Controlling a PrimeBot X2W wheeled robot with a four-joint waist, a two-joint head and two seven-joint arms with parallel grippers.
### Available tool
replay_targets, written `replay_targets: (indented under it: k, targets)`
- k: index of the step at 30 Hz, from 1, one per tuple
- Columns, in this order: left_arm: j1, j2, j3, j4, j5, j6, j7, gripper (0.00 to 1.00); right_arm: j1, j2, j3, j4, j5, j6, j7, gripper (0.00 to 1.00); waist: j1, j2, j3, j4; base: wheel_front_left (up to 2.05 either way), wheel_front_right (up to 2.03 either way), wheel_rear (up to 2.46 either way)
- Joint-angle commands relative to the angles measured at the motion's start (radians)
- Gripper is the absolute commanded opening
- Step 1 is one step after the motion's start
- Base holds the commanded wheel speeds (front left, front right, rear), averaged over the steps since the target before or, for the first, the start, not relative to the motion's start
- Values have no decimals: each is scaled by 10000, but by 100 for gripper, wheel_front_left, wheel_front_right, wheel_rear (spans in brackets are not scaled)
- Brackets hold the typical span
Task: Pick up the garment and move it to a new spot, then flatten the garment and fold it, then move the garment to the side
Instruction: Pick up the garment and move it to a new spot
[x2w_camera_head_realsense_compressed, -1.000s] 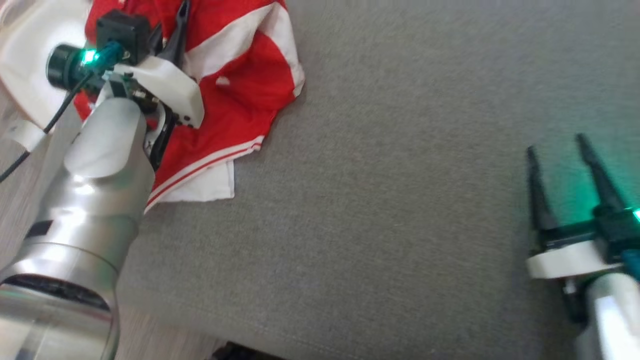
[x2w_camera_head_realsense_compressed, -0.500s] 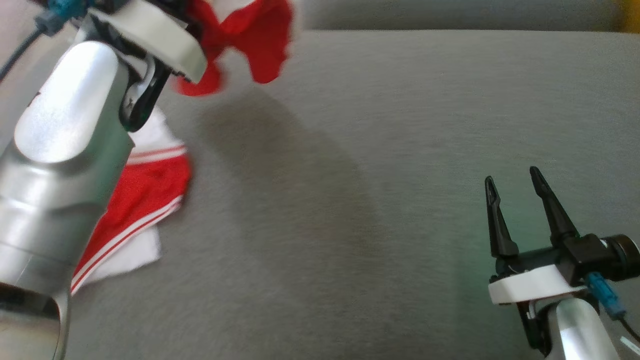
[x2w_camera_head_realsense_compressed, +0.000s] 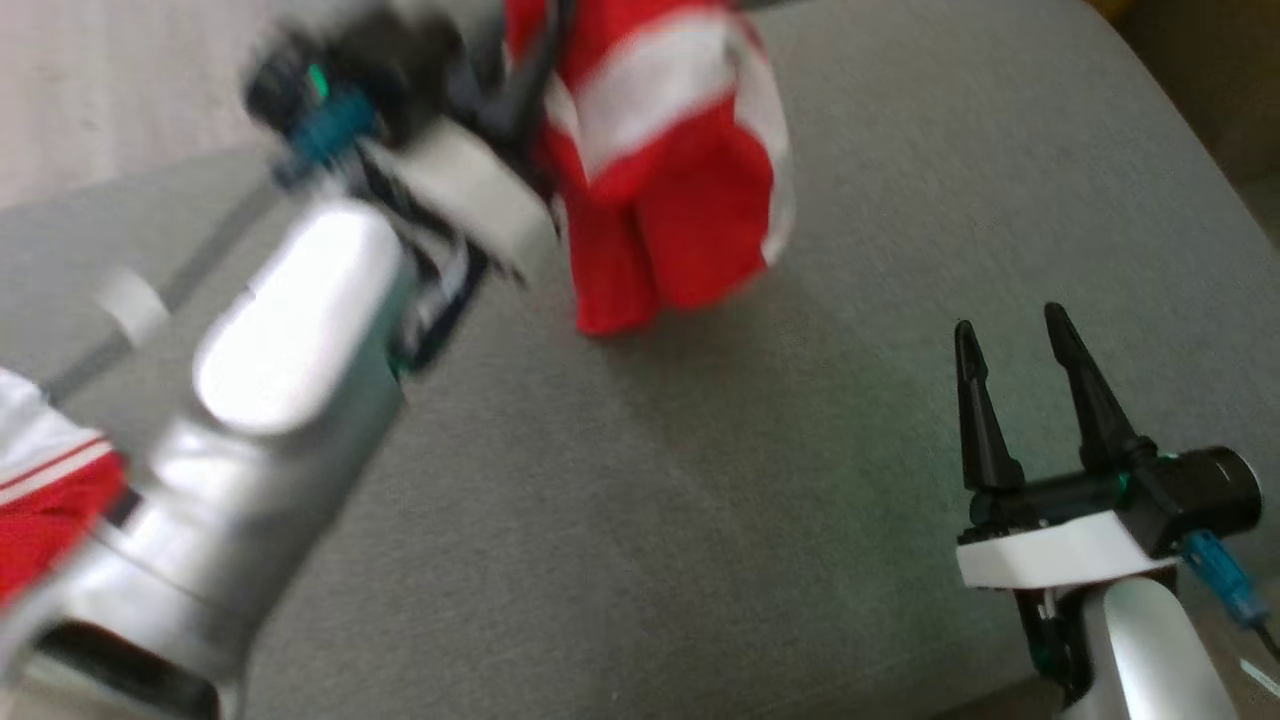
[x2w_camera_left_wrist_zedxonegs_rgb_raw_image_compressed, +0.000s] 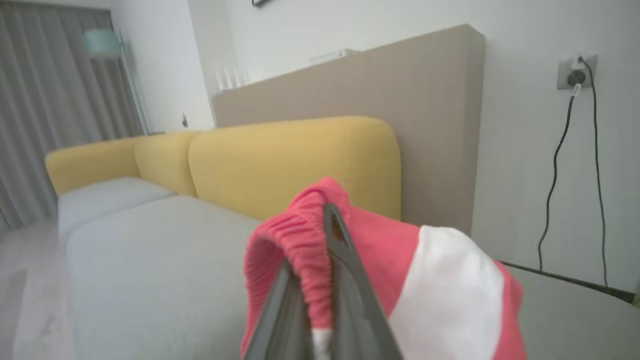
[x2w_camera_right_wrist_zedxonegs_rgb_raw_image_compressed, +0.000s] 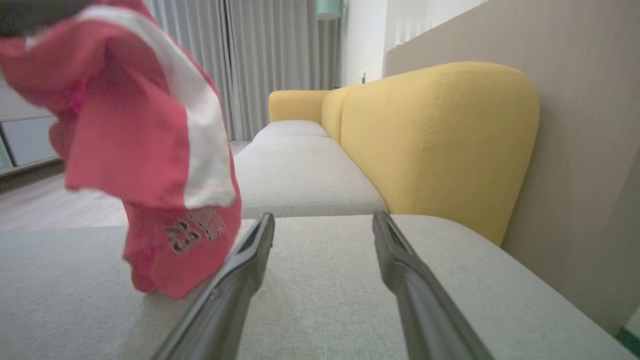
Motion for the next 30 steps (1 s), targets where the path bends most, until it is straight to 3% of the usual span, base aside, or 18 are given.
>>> replay_targets:
  k: [1,6,10,11,12,13,21,30]
  targets:
    - [165,180,304,169,-67,97,-449,0,-528,2,359,-379,133,-7,-32,100,2,0,678,-540,0,0,0]
    - [1366,-298,56,1947,-13,185,-1874,0,-750,2,504,-412,345,-7,-32,100,2,0,1265,-669,0,0,0]
    - [1612,-694,99,2986,169,182,-2432,0,-919,2,567,-437,416,-7,-32,100,2,0,1641,-546,0,0,0]
    - [1629,-793,101,3130,246,148,-2476,26,-942,2,557,-424,409,-7,-32,100,2,0,1675,-469,0,0,0]
    - [1652,-903,154,3234,290,142,-2503,75,-953,2,544,-398,401,-7,-32,100,2,0,1675,-377,0,0,0]
    - [1673,-1006,252,3262,342,168,-2516,100,-953,2,535,-361,382,-7,-32,100,2,0,1642,-268,0,0,0]
    - [3120,-1382,1385,1454,1444,534,-2527,100,-620,2,321,-40,133,-7,-32,100,2,0,493,890,0,0,0]
    - [6584,-1709,3076,-960,2288,591,-2529,100,359,3,-93,389,241,-7,-32,100,2,0,-1455,2631,0,0,0]
